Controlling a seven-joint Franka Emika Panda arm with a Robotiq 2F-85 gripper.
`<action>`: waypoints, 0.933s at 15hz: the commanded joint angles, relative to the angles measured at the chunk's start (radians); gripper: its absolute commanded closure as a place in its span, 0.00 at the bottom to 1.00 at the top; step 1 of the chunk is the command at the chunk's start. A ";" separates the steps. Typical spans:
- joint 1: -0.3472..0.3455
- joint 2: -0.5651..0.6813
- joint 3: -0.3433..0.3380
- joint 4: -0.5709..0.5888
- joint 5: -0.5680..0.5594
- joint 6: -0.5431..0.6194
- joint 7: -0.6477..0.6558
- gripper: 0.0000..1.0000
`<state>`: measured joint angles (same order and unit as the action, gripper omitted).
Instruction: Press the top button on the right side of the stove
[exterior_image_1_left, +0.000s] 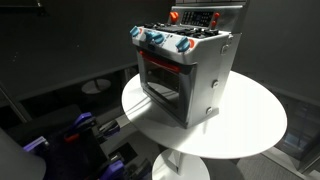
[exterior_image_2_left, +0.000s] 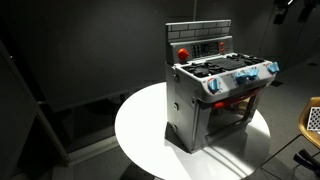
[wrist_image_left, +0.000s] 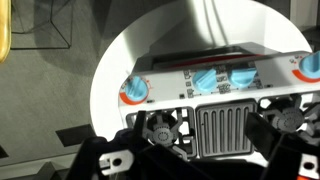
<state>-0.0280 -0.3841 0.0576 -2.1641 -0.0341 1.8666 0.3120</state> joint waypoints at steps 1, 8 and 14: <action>-0.027 0.093 0.018 0.065 -0.074 0.089 0.063 0.00; -0.043 0.261 0.001 0.145 -0.201 0.202 0.163 0.00; -0.030 0.384 -0.027 0.244 -0.253 0.236 0.206 0.00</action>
<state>-0.0673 -0.0628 0.0460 -1.9946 -0.2538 2.1001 0.4854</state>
